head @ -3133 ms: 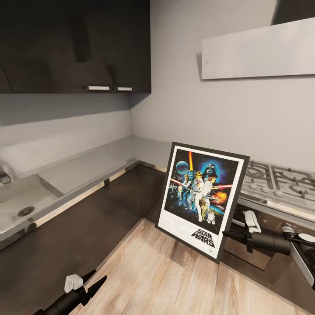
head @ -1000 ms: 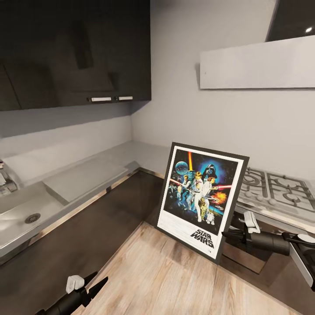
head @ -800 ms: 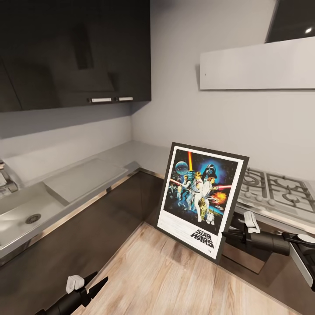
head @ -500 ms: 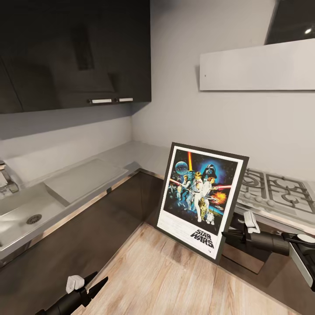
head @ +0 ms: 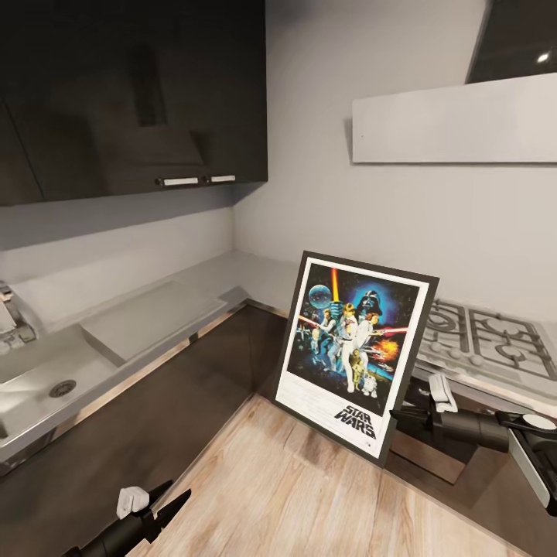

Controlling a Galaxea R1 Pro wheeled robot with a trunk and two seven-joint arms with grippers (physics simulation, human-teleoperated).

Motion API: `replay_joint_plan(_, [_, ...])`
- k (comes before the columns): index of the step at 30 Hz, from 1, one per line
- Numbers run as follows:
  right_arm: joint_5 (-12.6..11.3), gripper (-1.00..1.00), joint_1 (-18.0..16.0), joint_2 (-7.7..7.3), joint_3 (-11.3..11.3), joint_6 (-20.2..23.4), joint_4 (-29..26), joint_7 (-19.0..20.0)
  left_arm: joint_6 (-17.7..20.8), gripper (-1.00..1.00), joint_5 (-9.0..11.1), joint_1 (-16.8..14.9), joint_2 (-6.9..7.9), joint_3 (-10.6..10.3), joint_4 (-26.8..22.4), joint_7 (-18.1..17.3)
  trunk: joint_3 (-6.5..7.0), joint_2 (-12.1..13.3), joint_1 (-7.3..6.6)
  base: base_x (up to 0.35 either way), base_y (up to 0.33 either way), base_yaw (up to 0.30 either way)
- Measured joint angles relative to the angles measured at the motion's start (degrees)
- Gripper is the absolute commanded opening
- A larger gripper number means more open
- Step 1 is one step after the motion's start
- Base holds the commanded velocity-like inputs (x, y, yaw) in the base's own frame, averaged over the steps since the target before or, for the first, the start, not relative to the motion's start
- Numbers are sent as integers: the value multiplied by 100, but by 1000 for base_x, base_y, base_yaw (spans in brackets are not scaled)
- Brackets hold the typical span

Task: Pick up the poster from the kitchen countertop and hang it on one of the wall nails in the kitchen.

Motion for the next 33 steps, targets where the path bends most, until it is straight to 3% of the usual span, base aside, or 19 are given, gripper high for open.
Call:
replay_joint_plan(18, [0, -100, 0, 4, 1, 0, 0, 0, 1, 100, 0, -1, -1, -6, 0, 0, 325, 725, -397, 0, 0, 0])
replay_joint_plan(33, [0, -100, 0, 4, 1, 0, 0, 1, 1, 100, 0, 0, -1, -7, 0, 0, 326, 727, -397, 0, 0, 0])
